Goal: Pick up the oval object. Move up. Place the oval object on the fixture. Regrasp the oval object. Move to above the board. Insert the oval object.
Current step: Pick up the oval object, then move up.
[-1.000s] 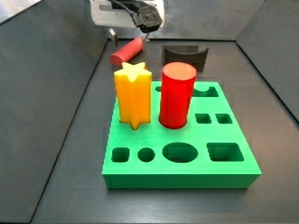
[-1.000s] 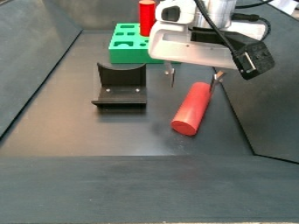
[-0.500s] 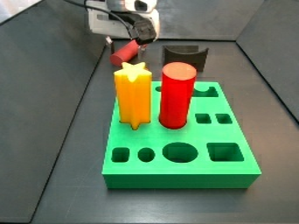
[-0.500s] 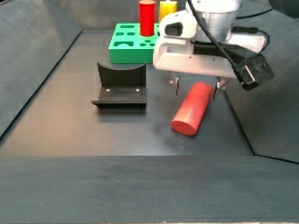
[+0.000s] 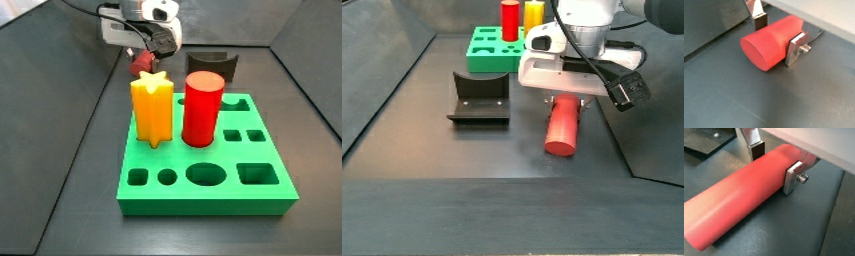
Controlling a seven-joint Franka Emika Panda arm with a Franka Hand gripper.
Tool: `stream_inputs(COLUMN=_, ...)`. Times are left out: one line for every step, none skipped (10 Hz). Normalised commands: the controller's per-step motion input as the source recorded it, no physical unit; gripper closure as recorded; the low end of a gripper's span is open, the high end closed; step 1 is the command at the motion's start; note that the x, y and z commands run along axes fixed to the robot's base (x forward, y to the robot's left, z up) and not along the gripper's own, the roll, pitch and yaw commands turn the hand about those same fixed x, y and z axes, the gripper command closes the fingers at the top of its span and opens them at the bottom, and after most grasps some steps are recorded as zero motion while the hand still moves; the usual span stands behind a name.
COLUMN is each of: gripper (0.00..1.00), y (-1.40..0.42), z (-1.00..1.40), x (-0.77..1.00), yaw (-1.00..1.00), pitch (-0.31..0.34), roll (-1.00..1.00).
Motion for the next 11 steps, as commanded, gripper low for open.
stream_inputs(gripper=1.00, y=0.00, z=0.00, x=0.00, yaw=0.00, pitch=0.000, roll=0.00)
stream_inputs(gripper=1.00, y=0.00, z=0.00, x=0.00, yaw=0.00, pitch=0.000, roll=0.00)
stream_inputs(gripper=1.00, y=0.00, z=0.00, x=0.00, yaw=0.00, pitch=0.000, roll=0.00)
stream_inputs(gripper=1.00, y=0.00, z=0.00, x=0.00, yaw=0.00, pitch=0.000, roll=0.00)
stream_inputs(gripper=1.00, y=0.00, z=0.00, x=0.00, yaw=0.00, pitch=0.000, roll=0.00)
stream_inputs(gripper=1.00, y=0.00, z=0.00, x=0.00, yaw=0.00, pitch=0.000, roll=0.00)
stream_inputs(gripper=1.00, y=0.00, z=0.00, x=0.00, yaw=0.00, pitch=0.000, roll=0.00)
stream_inputs(gripper=1.00, y=0.00, z=0.00, x=0.00, yaw=0.00, pitch=0.000, roll=0.00)
stream_inputs(gripper=1.00, y=0.00, z=0.00, x=0.00, yaw=0.00, pitch=0.000, roll=0.00)
stream_inputs(gripper=1.00, y=0.00, z=0.00, x=0.00, yaw=0.00, pitch=0.000, roll=0.00)
stream_inputs(gripper=1.00, y=0.00, z=0.83, x=0.00, yaw=0.00, pitch=0.000, roll=0.00)
